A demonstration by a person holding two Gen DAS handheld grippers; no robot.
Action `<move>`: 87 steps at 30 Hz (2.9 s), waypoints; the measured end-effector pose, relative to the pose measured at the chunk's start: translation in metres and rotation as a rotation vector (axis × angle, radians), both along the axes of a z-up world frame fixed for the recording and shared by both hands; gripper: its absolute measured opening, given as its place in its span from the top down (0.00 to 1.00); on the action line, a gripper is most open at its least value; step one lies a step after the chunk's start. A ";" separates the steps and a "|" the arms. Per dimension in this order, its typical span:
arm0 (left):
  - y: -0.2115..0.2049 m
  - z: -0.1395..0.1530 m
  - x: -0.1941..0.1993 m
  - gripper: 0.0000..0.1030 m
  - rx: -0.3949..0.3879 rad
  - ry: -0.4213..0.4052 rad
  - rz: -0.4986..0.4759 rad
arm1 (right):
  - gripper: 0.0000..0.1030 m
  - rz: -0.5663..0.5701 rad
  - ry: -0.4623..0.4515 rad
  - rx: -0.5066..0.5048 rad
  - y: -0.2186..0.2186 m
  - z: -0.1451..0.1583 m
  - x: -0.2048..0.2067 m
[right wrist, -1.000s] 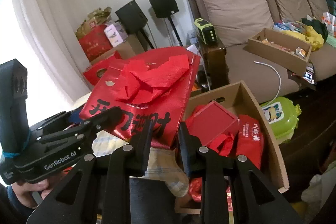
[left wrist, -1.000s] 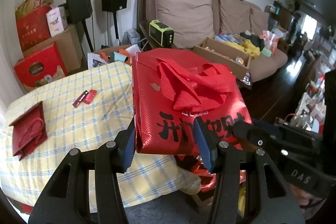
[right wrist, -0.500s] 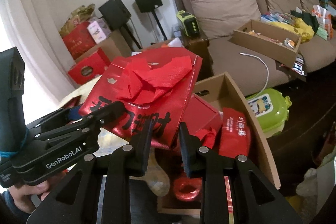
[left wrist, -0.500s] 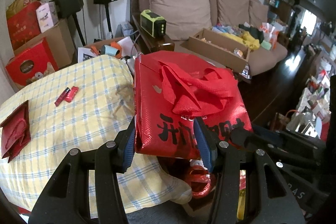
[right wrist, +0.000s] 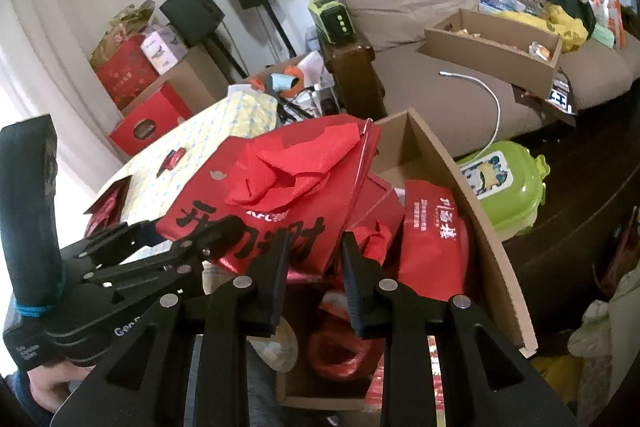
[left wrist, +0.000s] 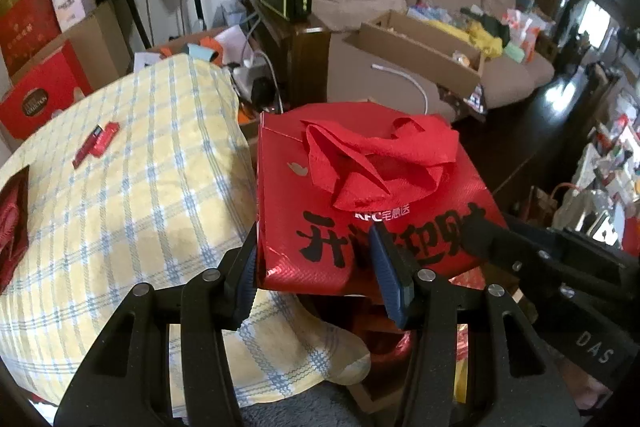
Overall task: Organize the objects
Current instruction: 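Carry the red KFC bag with the left gripper down into the cardboard box, then open the left gripper to release the red KFC bag in the box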
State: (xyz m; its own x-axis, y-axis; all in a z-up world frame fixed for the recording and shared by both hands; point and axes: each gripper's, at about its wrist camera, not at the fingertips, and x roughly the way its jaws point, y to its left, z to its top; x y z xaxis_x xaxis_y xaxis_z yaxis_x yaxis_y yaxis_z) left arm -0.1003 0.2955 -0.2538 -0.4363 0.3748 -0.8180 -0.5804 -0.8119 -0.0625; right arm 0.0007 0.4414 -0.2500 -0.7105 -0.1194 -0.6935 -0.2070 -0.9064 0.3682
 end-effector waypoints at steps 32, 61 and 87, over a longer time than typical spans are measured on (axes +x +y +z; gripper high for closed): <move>0.025 -0.047 -0.001 0.52 -0.080 -0.071 -0.029 | 0.76 -0.037 -0.112 -0.040 0.018 -0.054 -0.007; 0.017 -0.038 0.000 0.49 -0.027 -0.125 -0.055 | 0.74 -0.122 -0.092 -0.111 0.038 -0.071 -0.001; -0.001 -0.015 0.011 0.53 0.018 -0.095 -0.031 | 0.74 -0.241 -0.084 -0.038 0.053 -0.070 0.010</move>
State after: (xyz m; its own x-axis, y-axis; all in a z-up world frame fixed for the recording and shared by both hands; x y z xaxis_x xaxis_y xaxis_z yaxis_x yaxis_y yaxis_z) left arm -0.0896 0.2941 -0.2685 -0.3448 0.4020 -0.8482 -0.5964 -0.7916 -0.1328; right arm 0.0112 0.4948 -0.3199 -0.6614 0.0191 -0.7498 -0.4467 -0.8131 0.3733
